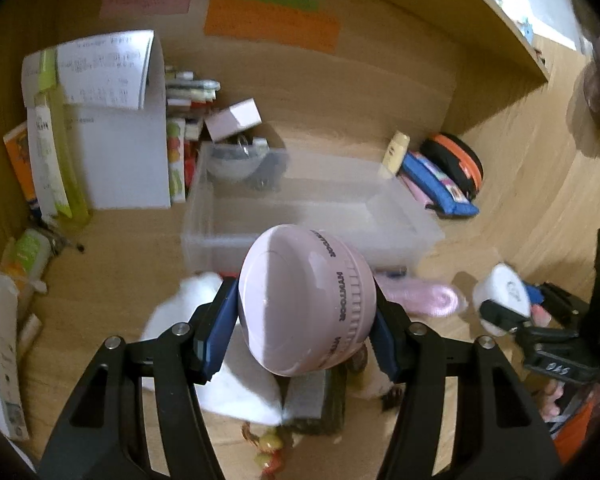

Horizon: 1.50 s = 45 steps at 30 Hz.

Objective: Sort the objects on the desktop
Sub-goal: 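Lift and carry both held containers over the clear plastic box, then open left gripper dropping pink container while right gripper releases white container into box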

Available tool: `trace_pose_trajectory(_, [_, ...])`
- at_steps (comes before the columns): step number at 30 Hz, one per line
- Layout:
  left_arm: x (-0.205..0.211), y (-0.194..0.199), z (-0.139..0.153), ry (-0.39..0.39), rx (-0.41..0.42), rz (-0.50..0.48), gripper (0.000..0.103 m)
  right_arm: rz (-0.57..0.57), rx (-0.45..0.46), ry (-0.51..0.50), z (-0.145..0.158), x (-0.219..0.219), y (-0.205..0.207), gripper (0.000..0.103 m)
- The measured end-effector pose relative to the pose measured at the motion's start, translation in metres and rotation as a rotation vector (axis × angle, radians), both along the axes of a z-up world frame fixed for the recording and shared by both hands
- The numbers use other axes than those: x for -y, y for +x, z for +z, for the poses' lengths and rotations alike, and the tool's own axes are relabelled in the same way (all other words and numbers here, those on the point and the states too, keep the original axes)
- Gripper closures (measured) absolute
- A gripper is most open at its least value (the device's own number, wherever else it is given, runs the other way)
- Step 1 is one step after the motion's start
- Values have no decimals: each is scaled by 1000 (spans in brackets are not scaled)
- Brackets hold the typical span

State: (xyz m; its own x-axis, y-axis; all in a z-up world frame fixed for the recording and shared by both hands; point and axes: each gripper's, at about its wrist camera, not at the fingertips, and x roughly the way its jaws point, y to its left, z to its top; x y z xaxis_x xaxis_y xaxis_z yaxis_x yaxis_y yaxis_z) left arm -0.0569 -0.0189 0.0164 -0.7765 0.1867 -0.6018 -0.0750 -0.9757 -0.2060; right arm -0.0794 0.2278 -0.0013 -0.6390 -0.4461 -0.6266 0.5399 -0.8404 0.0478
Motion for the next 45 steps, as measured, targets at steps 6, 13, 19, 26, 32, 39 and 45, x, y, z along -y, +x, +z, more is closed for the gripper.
trace_pose_trajectory(6, [14, -18, 28, -22, -38, 25, 43, 43, -76, -8, 39, 14, -14, 41])
trace_pose_trajectory(13, [35, -52, 47, -11, -8, 18, 43, 89, -60, -23, 58, 38, -53, 41])
trace_pose_trajectory(19, [45, -88, 41, -4, 82, -2, 43, 122, -9, 1, 54, 65, -88, 41])
trace_pose_trajectory(26, [40, -127, 10, -21, 199, -39, 44, 159, 76, 59, 28, 91, -117, 41])
trace_pose_trajectory(32, [30, -147, -12, -53, 270, -74, 44, 191, 124, 125, 10, 109, -139, 41])
trace_pose_trajectory(39, [16, -162, -25, -129, 316, -119, 44, 226, 152, 214, -6, 129, -155, 41])
trace_pose_trajectory(45, [6, -166, -26, -193, 310, -124, 44, 233, 171, 252, -15, 136, -162, 41])
